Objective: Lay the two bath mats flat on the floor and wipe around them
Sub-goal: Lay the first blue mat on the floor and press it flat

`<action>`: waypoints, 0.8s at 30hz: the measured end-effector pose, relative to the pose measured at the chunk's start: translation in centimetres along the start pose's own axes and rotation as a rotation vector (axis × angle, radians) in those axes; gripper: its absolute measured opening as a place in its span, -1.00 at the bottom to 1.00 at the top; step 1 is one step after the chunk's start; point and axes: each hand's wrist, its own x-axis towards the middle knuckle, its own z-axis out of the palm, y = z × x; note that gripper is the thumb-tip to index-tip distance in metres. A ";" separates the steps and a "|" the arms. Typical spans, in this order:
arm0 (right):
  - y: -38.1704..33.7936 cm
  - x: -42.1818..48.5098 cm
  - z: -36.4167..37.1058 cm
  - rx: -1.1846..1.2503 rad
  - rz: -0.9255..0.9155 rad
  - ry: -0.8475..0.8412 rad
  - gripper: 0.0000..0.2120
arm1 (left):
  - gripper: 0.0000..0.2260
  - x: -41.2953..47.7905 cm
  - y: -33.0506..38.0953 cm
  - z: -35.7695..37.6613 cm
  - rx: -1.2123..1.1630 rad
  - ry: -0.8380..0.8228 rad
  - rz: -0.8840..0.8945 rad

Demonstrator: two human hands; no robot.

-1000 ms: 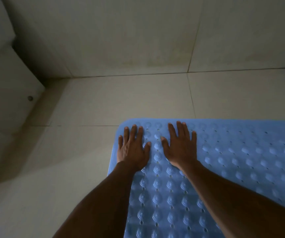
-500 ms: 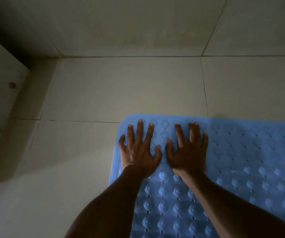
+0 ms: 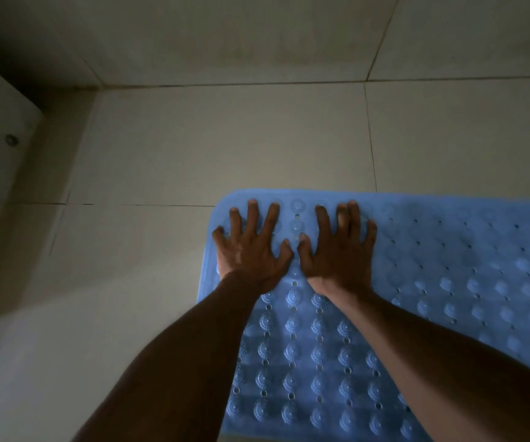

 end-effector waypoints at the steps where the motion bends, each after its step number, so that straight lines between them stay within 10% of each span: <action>1: 0.1 0.0 0.1 0.005 -0.010 0.011 -0.38 | -0.34 -0.1 0.1 0.2 -0.007 0.004 -0.004; 24: 16.8 -19.3 -3.6 0.050 -0.070 -0.038 -0.43 | -0.32 -17.1 12.6 7.0 -0.259 0.099 0.064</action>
